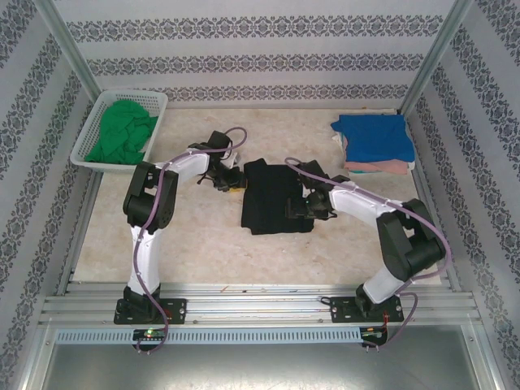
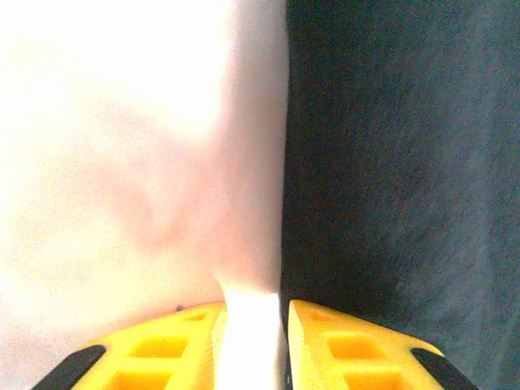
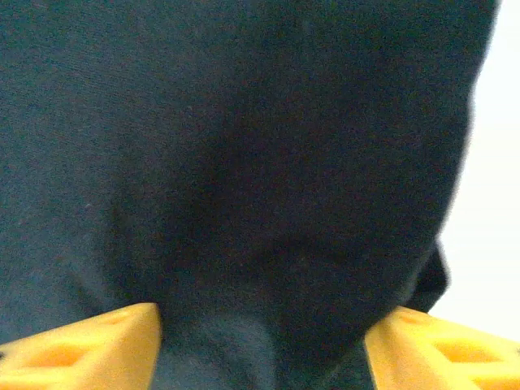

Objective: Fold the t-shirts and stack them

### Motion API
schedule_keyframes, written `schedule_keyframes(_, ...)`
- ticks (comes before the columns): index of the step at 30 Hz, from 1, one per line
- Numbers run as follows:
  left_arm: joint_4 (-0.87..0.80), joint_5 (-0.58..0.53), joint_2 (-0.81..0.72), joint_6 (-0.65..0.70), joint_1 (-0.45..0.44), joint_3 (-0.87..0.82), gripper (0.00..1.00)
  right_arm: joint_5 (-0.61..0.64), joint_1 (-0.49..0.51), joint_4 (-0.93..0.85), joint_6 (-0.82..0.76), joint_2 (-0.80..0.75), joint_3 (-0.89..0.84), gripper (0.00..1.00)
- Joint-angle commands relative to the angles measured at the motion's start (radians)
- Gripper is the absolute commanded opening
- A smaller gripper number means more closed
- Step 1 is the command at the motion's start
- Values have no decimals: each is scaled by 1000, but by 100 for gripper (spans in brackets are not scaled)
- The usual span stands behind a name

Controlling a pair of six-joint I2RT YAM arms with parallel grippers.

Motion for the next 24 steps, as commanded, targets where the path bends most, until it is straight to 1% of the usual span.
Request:
schedule_keyframes(1,193,-106,31,10,36,67,28,12,-66,85,-11,-30,-4,75)
schedule_keyframes(3,187,-92,-2,-1,28,22,27,-25,-104,129,-25,14,20,75)
schedule_keyframes(5,221,-122,-73,-10,18,-81,27,-70,-140,126,-28,77,72,73)
schedule_keyframes(9,293,-136,-188,-47,11,-278,28,-92,-163,181,-26,157,100,73)
schedule_keyframes(12,316,-133,-231,-65,0,-358,28,-121,-168,176,-33,234,161,71)
schedule_keyframes(14,337,-129,-253,-75,-6,-398,28,-161,-169,200,-25,266,173,69)
schedule_keyframes(18,385,-70,-257,-101,-23,-424,28,-202,-157,242,46,289,159,61)
schedule_keyframes(22,414,-28,-218,-112,-59,-392,28,-168,-100,242,85,254,135,56)
schedule_keyframes(24,415,-8,-190,-114,-61,-365,28,-145,-70,235,100,232,125,57)
